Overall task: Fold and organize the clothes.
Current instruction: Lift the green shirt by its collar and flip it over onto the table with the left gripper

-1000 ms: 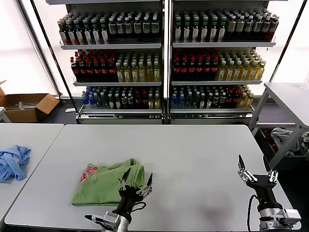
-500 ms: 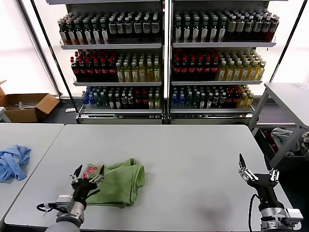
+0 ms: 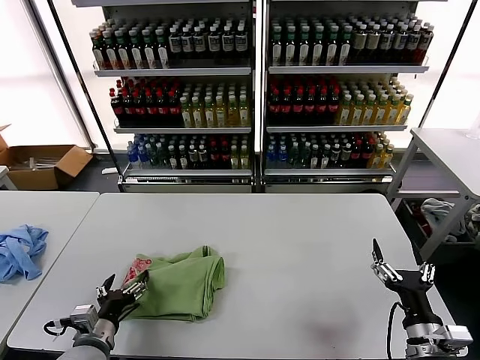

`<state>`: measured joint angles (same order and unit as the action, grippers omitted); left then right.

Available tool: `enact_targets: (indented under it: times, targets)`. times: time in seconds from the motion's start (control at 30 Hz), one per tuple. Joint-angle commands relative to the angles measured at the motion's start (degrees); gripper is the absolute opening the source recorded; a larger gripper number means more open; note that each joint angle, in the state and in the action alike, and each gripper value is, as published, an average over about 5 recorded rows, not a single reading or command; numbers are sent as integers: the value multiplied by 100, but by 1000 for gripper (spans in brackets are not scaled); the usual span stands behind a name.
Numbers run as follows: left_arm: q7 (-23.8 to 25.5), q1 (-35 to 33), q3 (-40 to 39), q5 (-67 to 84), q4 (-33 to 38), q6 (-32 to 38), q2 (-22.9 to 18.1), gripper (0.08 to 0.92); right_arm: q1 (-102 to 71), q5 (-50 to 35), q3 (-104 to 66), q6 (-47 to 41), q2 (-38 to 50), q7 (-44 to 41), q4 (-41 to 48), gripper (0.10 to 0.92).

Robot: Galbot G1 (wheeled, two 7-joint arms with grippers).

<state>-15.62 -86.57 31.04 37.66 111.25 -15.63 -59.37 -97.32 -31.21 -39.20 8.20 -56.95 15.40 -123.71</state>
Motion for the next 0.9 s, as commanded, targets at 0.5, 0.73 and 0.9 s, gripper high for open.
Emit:
enact_targets:
  times: [0.5,0.73,0.9]
  targets:
    - [890,-47,-87,161,-285,508,32,542,44,2,27,32,-31,2,67,823]
    - [877,-111,-254,-180,-185,916,66,343,110,16,72,28,-57,6,78,823]
    - [743,-124,-267,-230,61,915,81,198,135,28,93,22,-76,10,68,823]
